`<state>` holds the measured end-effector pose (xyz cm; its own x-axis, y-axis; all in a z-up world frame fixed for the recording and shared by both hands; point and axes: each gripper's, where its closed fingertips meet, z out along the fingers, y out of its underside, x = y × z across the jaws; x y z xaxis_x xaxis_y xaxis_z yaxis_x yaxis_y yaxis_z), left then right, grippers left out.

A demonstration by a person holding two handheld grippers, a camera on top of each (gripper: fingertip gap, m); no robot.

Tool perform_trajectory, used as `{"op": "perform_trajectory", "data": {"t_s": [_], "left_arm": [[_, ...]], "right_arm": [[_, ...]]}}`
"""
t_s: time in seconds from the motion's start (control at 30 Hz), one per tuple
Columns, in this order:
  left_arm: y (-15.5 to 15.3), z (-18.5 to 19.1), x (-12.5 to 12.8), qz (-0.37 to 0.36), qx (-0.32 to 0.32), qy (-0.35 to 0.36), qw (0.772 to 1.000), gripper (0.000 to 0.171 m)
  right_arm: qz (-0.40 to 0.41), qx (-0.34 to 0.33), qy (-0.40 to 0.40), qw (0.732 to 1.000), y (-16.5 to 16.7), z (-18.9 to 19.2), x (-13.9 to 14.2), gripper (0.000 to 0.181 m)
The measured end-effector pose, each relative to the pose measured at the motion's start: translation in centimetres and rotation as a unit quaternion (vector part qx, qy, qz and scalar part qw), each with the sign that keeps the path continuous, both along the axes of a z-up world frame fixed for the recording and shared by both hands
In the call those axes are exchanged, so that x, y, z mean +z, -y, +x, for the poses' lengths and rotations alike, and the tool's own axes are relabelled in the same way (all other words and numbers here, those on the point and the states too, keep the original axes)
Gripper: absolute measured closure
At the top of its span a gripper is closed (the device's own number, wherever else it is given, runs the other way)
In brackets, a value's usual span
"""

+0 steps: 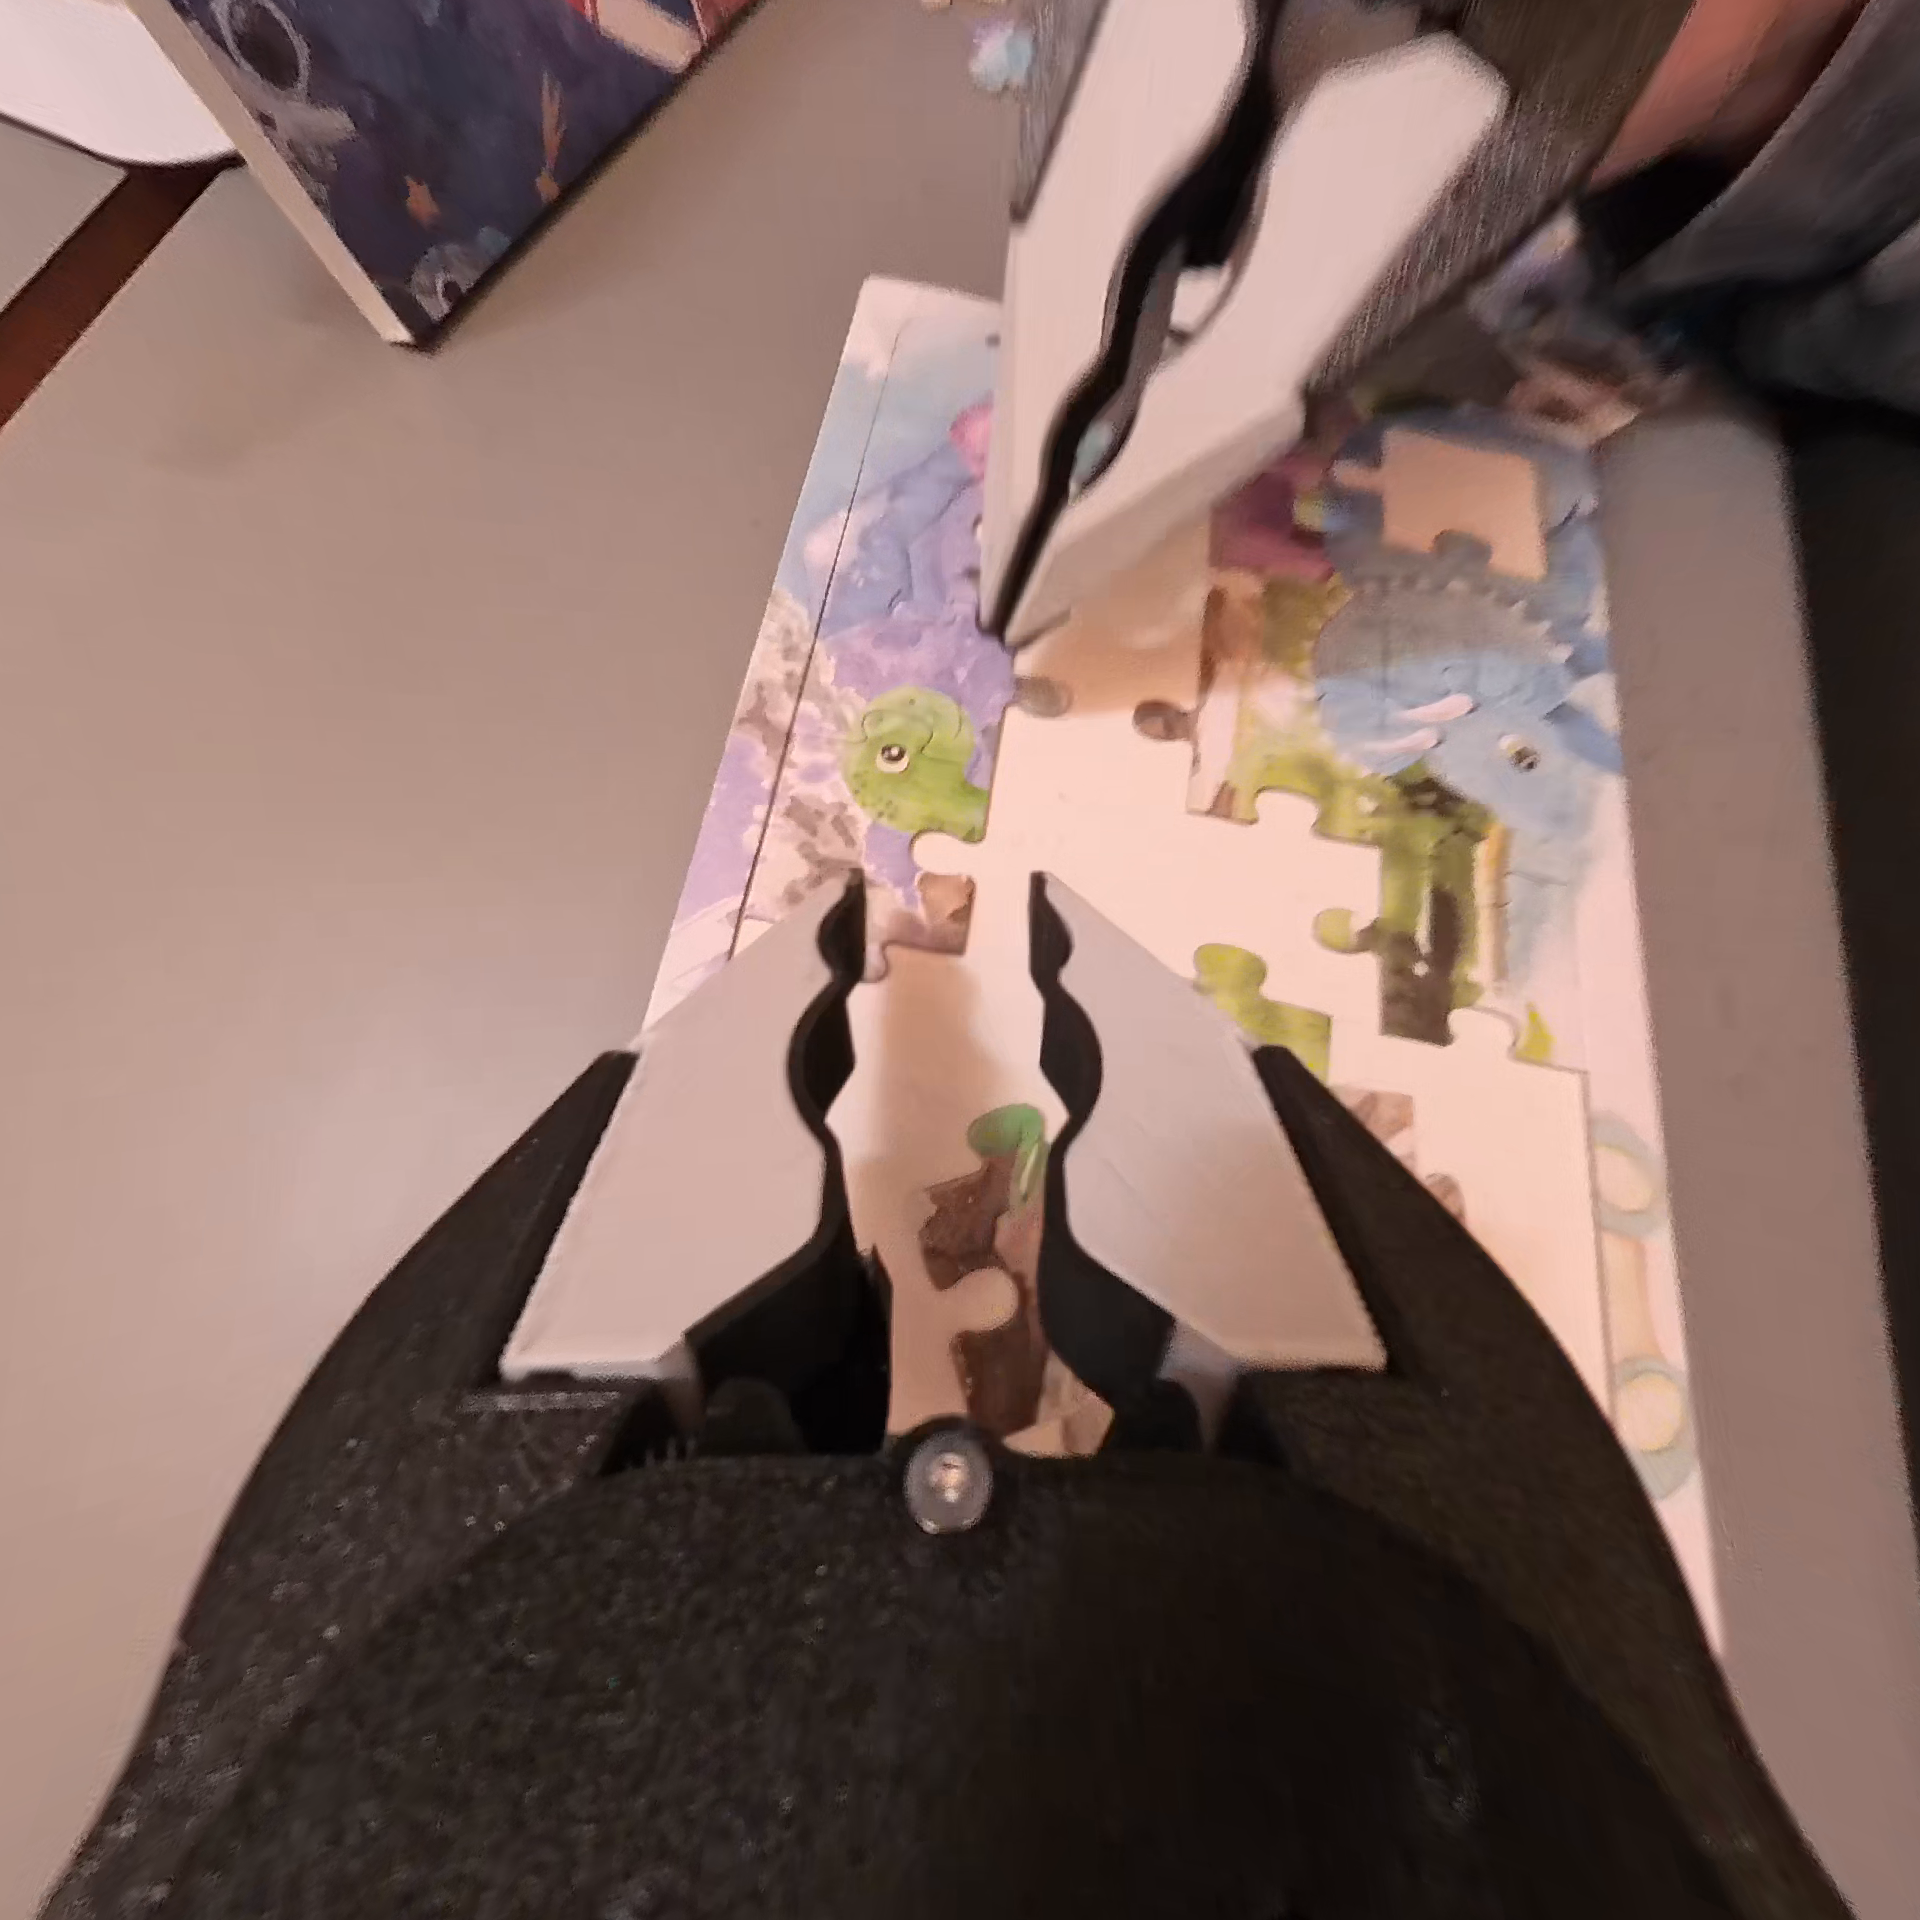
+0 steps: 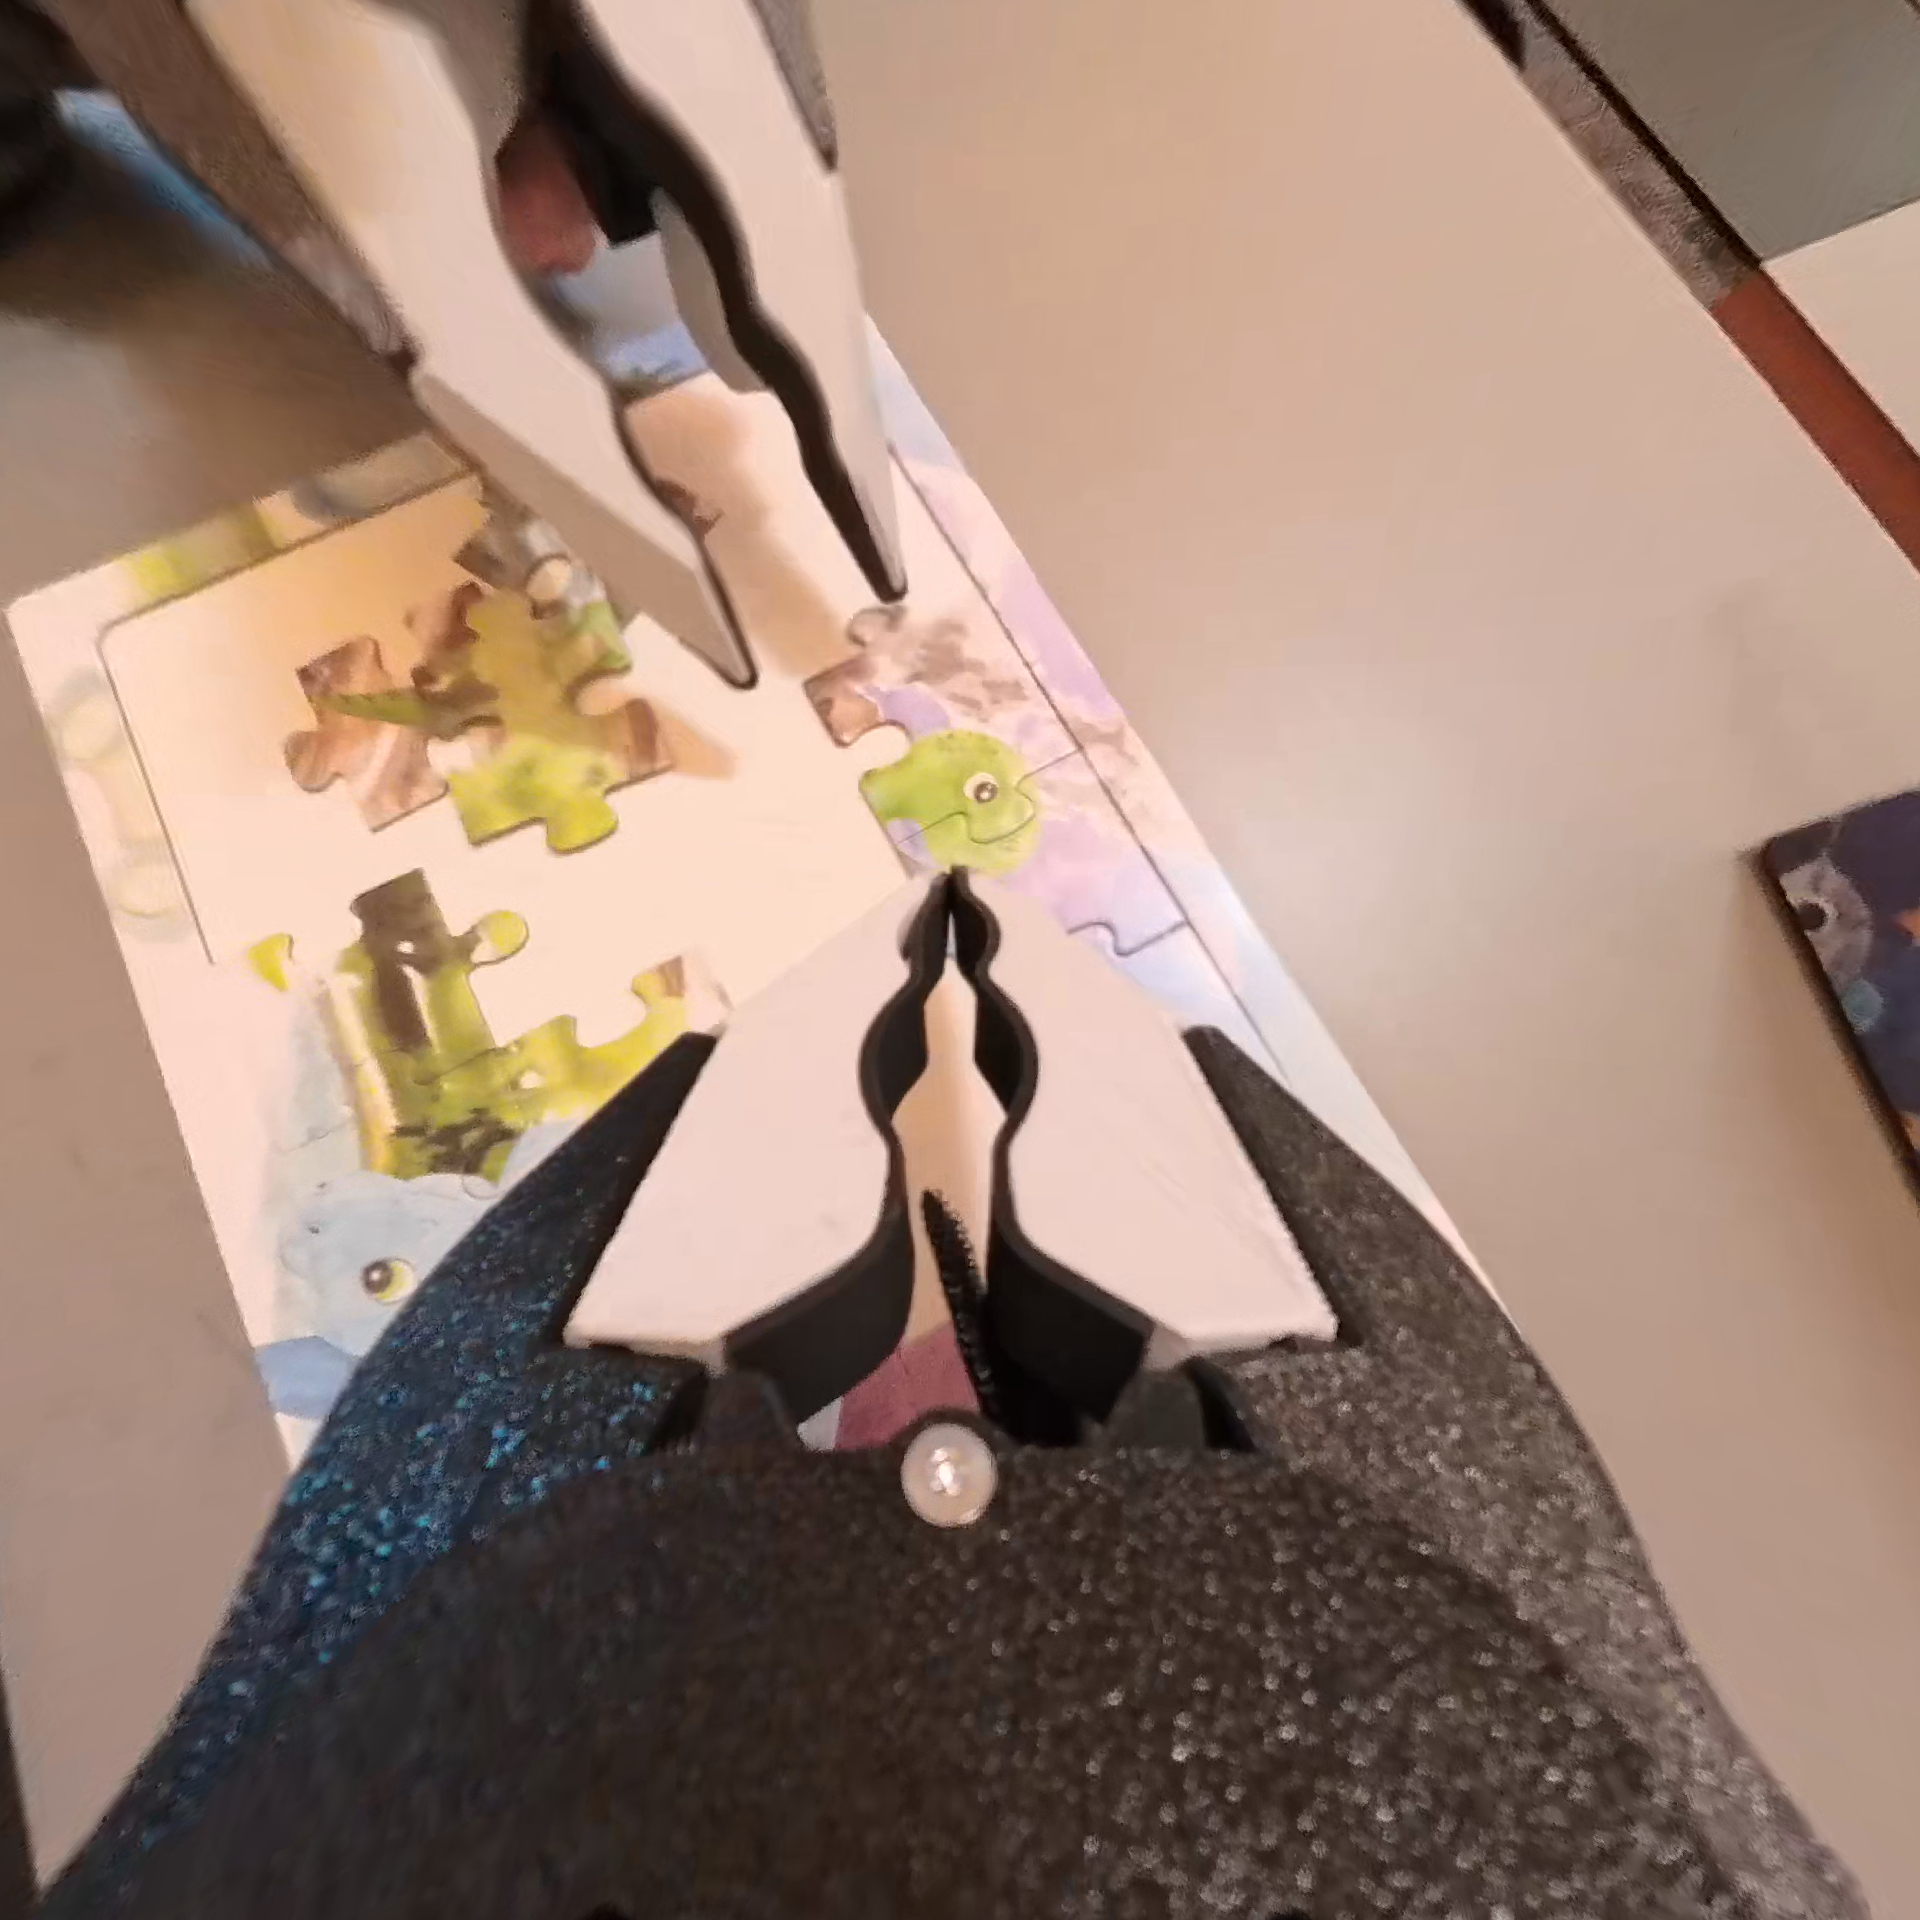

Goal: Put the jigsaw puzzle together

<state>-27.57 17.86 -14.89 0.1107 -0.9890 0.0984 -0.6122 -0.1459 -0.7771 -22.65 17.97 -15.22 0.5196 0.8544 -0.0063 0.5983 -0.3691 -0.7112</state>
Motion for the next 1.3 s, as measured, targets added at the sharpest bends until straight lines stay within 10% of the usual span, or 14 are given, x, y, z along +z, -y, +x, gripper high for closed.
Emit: {"op": "perform_trajectory", "data": {"t_s": [0.13,0.33,0.6,0.83,1.17,1.3], "left_arm": [[-0.8,0.1,-1.6,0.022,0.028,-0.033,0.999,0.171],[-1.4,0.0,-1.5,0.090,0.056,-0.057,0.993,0.171],[-1.1,-6.8,4.8,0.222,0.185,0.048,0.956,0.163],[1.8,-9.0,4.7,0.317,0.204,0.074,0.923,0.162],[2.8,-10.7,6.7,0.354,0.258,0.092,0.894,0.162],[2.0,-11.7,6.5,0.348,0.278,0.093,0.891,0.162]], "right_arm": [[0.001,0.010,0.047,0.999,0.4,-0.1,-1.8,0.181],[0.002,-0.001,0.036,0.999,0.1,-0.1,-1.2,0.181],[0.034,-0.045,-0.120,0.991,0.5,1.1,5.5,0.171],[-0.023,0.019,-0.012,0.999,4.4,1.2,2.4,0.181],[0.074,-0.185,-0.006,0.980,0.0,12.8,6.4,0.170],[0.002,-0.286,-0.007,0.958,5.6,19.1,4.8,0.144]]}}
